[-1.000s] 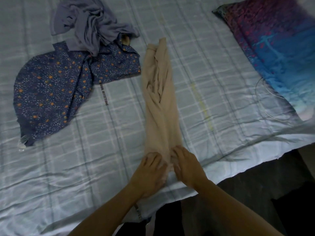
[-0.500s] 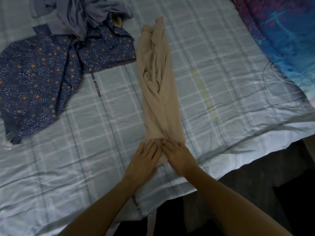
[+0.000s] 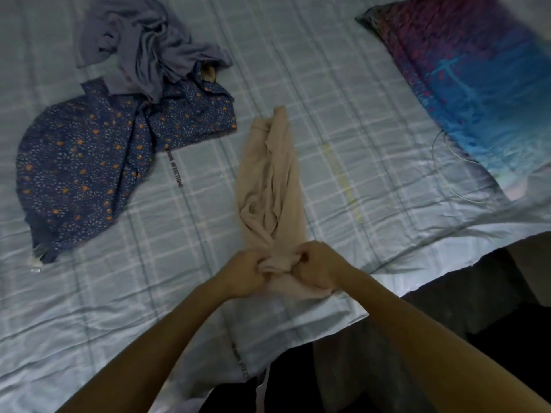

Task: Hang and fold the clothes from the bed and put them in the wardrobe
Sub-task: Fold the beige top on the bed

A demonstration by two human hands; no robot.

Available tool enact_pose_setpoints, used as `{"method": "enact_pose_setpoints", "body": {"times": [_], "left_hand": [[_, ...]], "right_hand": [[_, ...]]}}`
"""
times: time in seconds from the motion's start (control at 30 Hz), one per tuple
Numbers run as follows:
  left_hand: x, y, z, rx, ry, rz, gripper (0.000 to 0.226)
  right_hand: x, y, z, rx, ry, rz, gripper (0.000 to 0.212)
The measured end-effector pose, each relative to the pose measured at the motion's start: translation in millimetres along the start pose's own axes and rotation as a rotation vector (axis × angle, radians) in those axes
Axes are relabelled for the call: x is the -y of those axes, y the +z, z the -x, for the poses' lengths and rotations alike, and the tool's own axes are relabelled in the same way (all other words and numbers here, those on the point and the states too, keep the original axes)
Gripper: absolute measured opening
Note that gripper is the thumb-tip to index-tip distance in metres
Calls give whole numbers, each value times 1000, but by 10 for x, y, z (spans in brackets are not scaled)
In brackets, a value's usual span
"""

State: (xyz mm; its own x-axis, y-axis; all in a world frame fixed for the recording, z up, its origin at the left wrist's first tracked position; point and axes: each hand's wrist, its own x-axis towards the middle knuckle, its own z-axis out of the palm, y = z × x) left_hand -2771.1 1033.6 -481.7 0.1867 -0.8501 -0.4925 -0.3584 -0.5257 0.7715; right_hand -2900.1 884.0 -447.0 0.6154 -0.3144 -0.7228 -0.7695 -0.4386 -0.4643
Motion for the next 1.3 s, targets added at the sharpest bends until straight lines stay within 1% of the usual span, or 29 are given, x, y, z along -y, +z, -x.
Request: {"method": "enact_pose_setpoints", "body": {"times": [0.03, 0.1, 0.13, 0.17, 0.2, 0.23, 0.27, 0.3, 0.33, 0.37, 0.43, 0.5, 0.57, 0.63, 0.67, 0.7, 0.77, 0.83, 0.87, 0.9, 0.93, 0.97, 1.0, 1.03, 1.07, 1.1, 1.17, 1.23, 1.3], "left_hand": [[-45, -47, -58, -247, -12, -40, 32], [-56, -61, -166, -678, -30, -139, 17], [-70, -50, -198, -781, -21, -111, 10], [-35, -12, -216, -758, 17, -123, 8], [24, 63, -229, -661, 98, -225, 12], [131, 191, -225, -545, 189, -384, 15], [257, 333, -202, -450, 248, -538, 21], [362, 443, -166, -382, 234, -625, 34], [450, 517, -143, -312, 182, -666, 50], [473, 555, -126, -282, 160, -685, 65], [544, 636, -145, -258, 171, -749, 79], [629, 733, -227, -267, 238, -780, 78], [612, 769, -313, -283, 249, -742, 69], [505, 751, -391, -321, 206, -668, 58], [437, 719, -403, -314, 176, -608, 54], [385, 686, -391, -290, 147, -520, 50], [129, 472, -308, -195, 68, -315, 48], [-72, 196, -289, 36, 9, -191, 59], [-160, 37, -292, 147, -9, -164, 63], [-232, -108, -297, 191, -24, -118, 65], [-293, -240, -304, 137, -37, -89, 64], [-328, -353, -316, -9, -56, -90, 58], [-328, -435, -335, -238, -52, -165, 51], [-292, -467, -362, -444, -21, -289, 44], [-246, -465, -380, -564, 47, -401, 37], [-184, -425, -398, -589, 134, -485, 32], [-25, -261, -408, -422, 222, -620, 36], [205, -38, -411, -290, 194, -743, 64], [336, 128, -428, -241, 127, -791, 91]], "right_hand": [[-19, -5, -61, -238, -26, 20, 28], [-91, 48, -178, -682, -137, 132, 41], [-129, 93, -218, -831, -218, 195, 45], [-175, 158, -248, -907, -307, 249, 44], [-254, 261, -275, -906, -411, 302, 41], [-353, 398, -286, -831, -514, 344, 40], [-461, 553, -285, -708, -577, 380, 46], [-563, 688, -277, -560, -574, 418, 57], [-656, 797, -288, -439, -521, 466, 70], [-723, 858, -324, -366, -454, 511, 81], [-783, 870, -468, -353, -396, 529, 85], [-785, 880, -607, -420, -448, 489, 74], [-757, 868, -670, -505, -511, 421, 61], [-711, 822, -662, -570, -494, 355, 56], [-642, 754, -636, -541, -460, 334, 57], [-553, 624, -589, -430, -396, 336, 58], [-401, 319, -547, -90, -224, 400, 56], [-234, 29, -490, 185, -69, 418, 48], [-165, -111, -449, 240, -37, 362, 49], [-105, -249, -417, 196, -55, 299, 55], [-53, -375, -384, 58, -104, 244, 60], [-16, -474, -364, -132, -167, 209, 64], [-2, -536, -362, -302, -224, 198, 64], [-4, -561, -383, -408, -261, 212, 64], [-9, -532, -407, -434, -298, 249, 65], [-37, -457, -444, -402, -336, 310, 69], [-119, -184, -511, -277, -356, 464, 82], [-199, 68, -577, -188, -258, 580, 95], [-253, 286, -666, -239, -176, 612, 99]]}}
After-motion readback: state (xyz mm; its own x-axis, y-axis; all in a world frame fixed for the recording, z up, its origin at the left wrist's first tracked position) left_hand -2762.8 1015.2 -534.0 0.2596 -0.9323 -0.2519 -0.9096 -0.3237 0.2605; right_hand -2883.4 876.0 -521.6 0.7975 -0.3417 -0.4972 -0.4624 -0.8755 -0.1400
